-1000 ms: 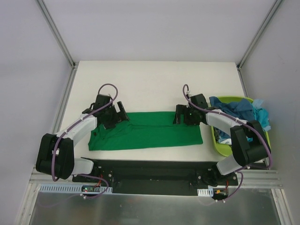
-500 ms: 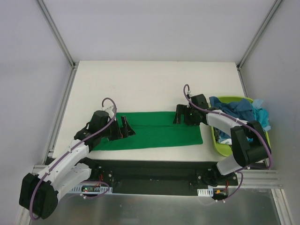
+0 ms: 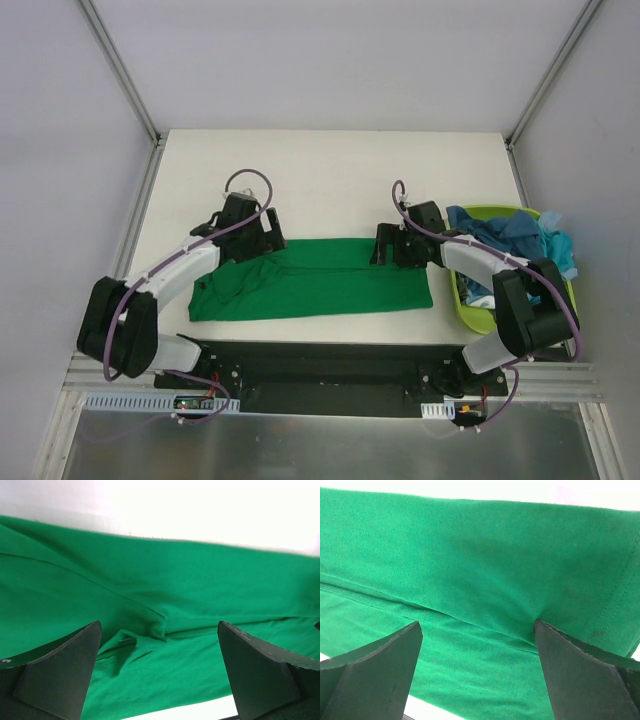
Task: Fold and stack the t-shirts
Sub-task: Fold the other side of the tshirt into a rectangle
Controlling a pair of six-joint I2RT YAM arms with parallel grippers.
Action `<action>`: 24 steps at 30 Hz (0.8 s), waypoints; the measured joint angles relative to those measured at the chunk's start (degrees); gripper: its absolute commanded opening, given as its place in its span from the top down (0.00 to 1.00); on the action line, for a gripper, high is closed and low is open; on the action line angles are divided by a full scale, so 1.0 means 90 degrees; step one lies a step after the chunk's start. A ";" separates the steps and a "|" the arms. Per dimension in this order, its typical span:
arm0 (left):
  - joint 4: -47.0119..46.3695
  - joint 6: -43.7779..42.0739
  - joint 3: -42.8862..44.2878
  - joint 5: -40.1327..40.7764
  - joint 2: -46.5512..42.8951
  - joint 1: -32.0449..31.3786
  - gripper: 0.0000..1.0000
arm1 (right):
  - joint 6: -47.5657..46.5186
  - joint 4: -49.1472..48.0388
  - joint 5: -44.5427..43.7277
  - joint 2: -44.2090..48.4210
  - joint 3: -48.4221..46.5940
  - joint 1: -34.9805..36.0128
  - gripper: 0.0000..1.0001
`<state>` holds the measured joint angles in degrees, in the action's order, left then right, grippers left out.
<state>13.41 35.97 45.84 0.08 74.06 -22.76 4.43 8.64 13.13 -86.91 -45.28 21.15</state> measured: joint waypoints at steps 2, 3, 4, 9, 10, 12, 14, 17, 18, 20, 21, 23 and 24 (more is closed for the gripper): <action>-0.0053 -0.0049 0.0080 -0.0243 0.0435 -0.0002 0.01 | 0.0000 0.0000 0.0000 0.0000 0.0000 0.0000 0.04; -0.0027 -0.0068 0.0073 -0.0406 0.0554 -0.0005 0.01 | 0.0000 0.0000 0.0000 0.0002 0.0000 0.0000 0.04; -0.0019 -0.0083 0.0032 -0.0580 0.0595 -0.0015 0.01 | 0.0000 0.0002 -0.0002 0.0007 0.0002 -0.0002 0.04; -0.0032 -0.0121 -0.0512 -0.1326 -0.0078 -0.0403 0.01 | -0.0002 0.0019 -0.0007 0.0022 0.0017 -0.0027 0.04; -0.0034 -0.0129 -0.0653 -0.1474 -0.0316 -0.0537 0.01 | -0.0002 0.0019 -0.0007 0.0019 0.0017 -0.0034 0.04; -0.0032 -0.0141 -0.0937 -0.1797 -0.0804 -0.0763 0.01 | -0.0002 0.0022 -0.0007 0.0019 0.0017 -0.0049 0.04; -0.0022 -0.0163 -0.1190 -0.2038 -0.1207 -0.0850 0.01 | -0.0002 0.0022 -0.0007 0.0022 0.0017 -0.0056 0.04; 0.0029 -0.0221 -0.1382 -0.2157 -0.1540 -0.0840 0.01 | -0.0005 0.0022 -0.0007 0.0027 0.0019 -0.0078 0.04; 0.0068 -0.0231 -0.1389 -0.2125 -0.1608 -0.0840 0.01 | -0.0007 0.0029 -0.0007 0.0032 0.0022 -0.0085 0.04; 0.0090 -0.0228 -0.1384 -0.1962 -0.1719 -0.0840 0.01 | -0.0019 0.0053 -0.0005 0.0046 0.0022 -0.0095 0.04; 0.0104 -0.0223 -0.1372 -0.1824 -0.1763 -0.0840 0.01 | -0.0024 0.0073 -0.0002 0.0061 0.0022 -0.0100 0.04; 0.0168 -0.0129 -0.1299 -0.1450 -0.1814 -0.0840 0.01 | -0.0034 0.0129 -0.0002 0.0117 0.0022 -0.0104 0.04; 0.0192 -0.0070 -0.1256 -0.1280 -0.1831 -0.0840 0.01 | -0.0044 0.0163 0.0000 0.0163 0.0022 -0.0109 0.04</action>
<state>15.14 35.33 34.54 -11.44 57.58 -30.33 4.03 10.11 13.13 -85.45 -45.08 20.16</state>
